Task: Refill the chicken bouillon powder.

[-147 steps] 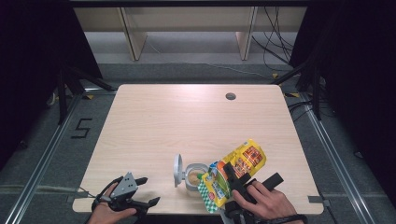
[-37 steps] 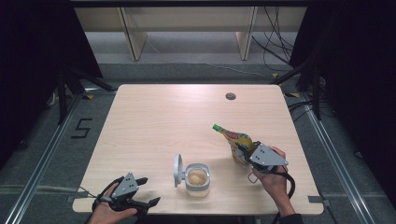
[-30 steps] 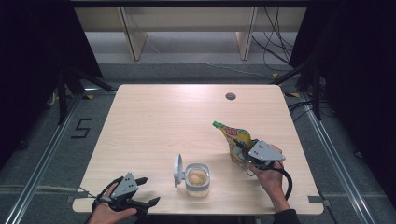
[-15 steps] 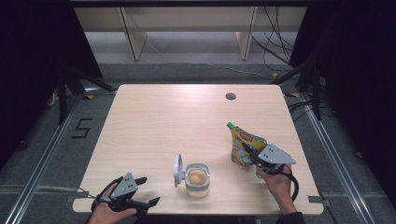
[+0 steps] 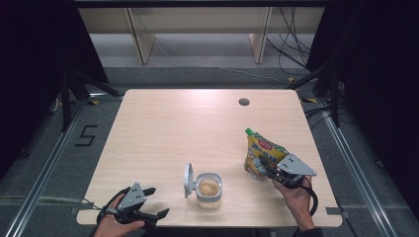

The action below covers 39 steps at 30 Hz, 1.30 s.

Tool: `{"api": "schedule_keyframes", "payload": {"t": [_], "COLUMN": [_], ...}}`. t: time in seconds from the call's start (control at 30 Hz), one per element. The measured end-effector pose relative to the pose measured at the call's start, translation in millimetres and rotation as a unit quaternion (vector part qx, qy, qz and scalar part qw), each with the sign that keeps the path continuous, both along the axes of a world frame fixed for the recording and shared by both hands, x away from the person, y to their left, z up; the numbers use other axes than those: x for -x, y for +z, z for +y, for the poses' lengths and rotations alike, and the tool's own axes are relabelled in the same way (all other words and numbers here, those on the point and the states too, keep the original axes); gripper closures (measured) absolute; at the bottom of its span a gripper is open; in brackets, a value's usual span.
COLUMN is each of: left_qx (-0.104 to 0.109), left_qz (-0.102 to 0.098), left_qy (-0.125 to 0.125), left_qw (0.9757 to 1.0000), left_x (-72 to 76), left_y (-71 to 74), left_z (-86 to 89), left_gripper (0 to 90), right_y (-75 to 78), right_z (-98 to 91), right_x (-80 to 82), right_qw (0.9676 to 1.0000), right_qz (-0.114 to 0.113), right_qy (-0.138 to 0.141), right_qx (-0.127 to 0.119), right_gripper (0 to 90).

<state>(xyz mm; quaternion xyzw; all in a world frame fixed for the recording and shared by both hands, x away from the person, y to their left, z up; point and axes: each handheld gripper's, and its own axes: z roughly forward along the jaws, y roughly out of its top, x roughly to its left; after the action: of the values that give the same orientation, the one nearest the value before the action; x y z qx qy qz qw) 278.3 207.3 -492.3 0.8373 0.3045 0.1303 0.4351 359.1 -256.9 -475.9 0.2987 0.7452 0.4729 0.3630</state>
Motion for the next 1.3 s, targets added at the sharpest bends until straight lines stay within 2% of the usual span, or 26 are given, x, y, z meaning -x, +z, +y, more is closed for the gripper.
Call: {"api": "schedule_keyframes", "payload": {"t": [0.1, 0.2, 0.27, 0.33, 0.37, 0.4, 0.43, 0.5, 0.53, 0.57, 0.67, 0.7, 0.73, 0.77, 0.83, 0.87, 0.9, 0.97, 1.0, 1.03, 1.07, 1.17, 1.2, 1.23, 1.27, 1.3], "left_qx": [-0.006, -0.005, 0.002, -0.004, -0.005, -0.005, 0.007, 0.001, 0.001, -0.006, 0.004, -0.007, -0.015, -0.014, 0.005, 0.015, 0.004, 0.010, 0.015, 0.018, 0.005, 0.005, 0.011, 0.006, 0.007, 0.001], "left_qz": [-0.002, -0.006, -0.004, -0.005, -0.003, -0.004, -0.003, -0.004, -0.007, -0.011, -0.011, -0.010, -0.020, -0.018, -0.005, -0.005, -0.002, -0.004, -0.005, -0.006, -0.009, -0.011, -0.013, -0.014, -0.014, -0.015], "left_qy": [0.000, 0.004, 0.005, 0.006, 0.004, 0.003, 0.007, 0.010, 0.009, 0.011, 0.017, 0.016, 0.006, 0.007, 0.019, 0.022, 0.021, 0.026, 0.029, 0.028, 0.022, 0.022, 0.024, 0.023, 0.022, 0.021], "left_qw": [1.0000, 1.0000, 1.0000, 1.0000, 1.0000, 1.0000, 0.9999, 0.9999, 0.9999, 0.9999, 0.9998, 0.9998, 0.9997, 0.9997, 0.9998, 0.9996, 0.9998, 0.9996, 0.9995, 0.9994, 0.9997, 0.9997, 0.9996, 0.9996, 0.9996, 0.9997], "left_x": [0.0, 0.4, 0.8, 0.6, 0.6, 0.4, 1.1, 0.5, -0.5, -1.1, -1.7, -2.0, -3.8, -3.6, -2.1, -2.2, -2.6, -3.3, -3.7, -4.2, -5.3, -6.1, -6.2, -6.2, -6.2, -6.3], "left_y": [0.6, -0.1, -0.6, -0.3, 0.0, 0.2, -0.7, -0.8, -1.3, -1.4, -2.4, -1.4, -0.7, -0.7, -1.5, -2.2, -1.0, -1.8, -1.9, -1.9, -0.2, 0.2, -0.1, 0.9, 1.0, 1.4], "left_z": [0.3, -0.4, -1.4, -0.8, -0.5, -0.3, -1.8, -1.0, -0.7, 0.2, 0.1, 1.2, 2.5, 2.3, 0.2, -0.6, 0.9, 0.7, 0.7, 1.1, 2.8, 2.4, 1.8, 2.3, 2.1, 2.6], "left_gripper": [16.6, 16.6, 16.6, 16.6, 16.6, 16.6, 16.6, 16.6, 16.6, 16.6, 16.6, 16.6, 16.6, 16.6, 16.6, 16.6, 16.6, 16.6, 16.6, 16.6, 16.6, 16.6, 16.7, 16.9, 17.5, 17.9], "right_y": [-0.7, 2.5, 4.1, 5.8, 6.3, 7.1, 7.6, 9.2, 9.6, 10.0, 9.1, 8.8, 7.8, 8.0, 7.9, 8.5, 7.2, 7.3, 7.6, 7.8, 7.2, 7.0, 7.2, 7.7, 6.5, 6.8], "right_z": [-3.8, -6.5, -7.5, -9.8, -10.2, -10.8, -11.3, -13.6, -15.0, -16.0, -20.1, -19.9, -18.6, -20.2, -17.8, -15.7, -16.6, -15.9, -15.1, -16.0, -15.1, -13.7, -13.6, -11.6, -13.3, -11.8], "right_x": [6.7, 13.4, 19.6, 24.8, 27.6, 30.5, 33.6, 40.4, 41.8, 45.4, 48.1, 50.5, 52.4, 52.1, 54.9, 58.4, 56.1, 58.0, 60.3, 61.3, 61.8, 65.5, 66.6, 70.5, 68.1, 70.7], "right_qw": [0.9992, 0.9988, 0.9978, 0.9976, 0.9970, 0.9961, 0.9951, 0.9935, 0.9935, 0.9923, 0.9917, 0.9907, 0.9893, 0.9912, 0.9901, 0.9874, 0.9902, 0.9897, 0.9881, 0.9893, 0.9888, 0.9886, 0.9885, 0.9857, 0.9906, 0.9881], "right_qz": [0.025, 0.018, 0.035, 0.033, 0.035, 0.050, 0.056, 0.065, 0.066, 0.073, 0.081, 0.090, 0.097, 0.093, 0.103, 0.116, 0.103, 0.110, 0.118, 0.116, 0.119, 0.121, 0.127, 0.140, 0.117, 0.133], "right_qy": [-0.018, -0.025, -0.027, -0.032, -0.035, -0.035, -0.040, -0.052, -0.050, -0.063, -0.065, -0.067, -0.070, -0.063, -0.065, -0.073, -0.061, -0.058, -0.061, -0.060, -0.059, -0.062, -0.052, -0.062, -0.048, -0.050], "right_qx": [-0.025, -0.038, -0.049, -0.051, -0.059, -0.063, -0.071, -0.077, -0.078, -0.078, -0.076, -0.078, -0.083, -0.069, -0.070, -0.079, -0.071, -0.071, -0.077, -0.065, -0.069, -0.064, -0.064, -0.071, -0.054, -0.058], "right_gripper": [43.1, 39.7, 38.4, 38.0, 37.1, 36.9, 36.9, 36.3, 36.2, 35.1, 34.2, 33.7, 33.3, 33.3, 32.2, 31.4, 31.2, 30.8, 30.7, 30.7, 30.6, 29.8, 29.7, 29.6, 29.2, 28.7]}}
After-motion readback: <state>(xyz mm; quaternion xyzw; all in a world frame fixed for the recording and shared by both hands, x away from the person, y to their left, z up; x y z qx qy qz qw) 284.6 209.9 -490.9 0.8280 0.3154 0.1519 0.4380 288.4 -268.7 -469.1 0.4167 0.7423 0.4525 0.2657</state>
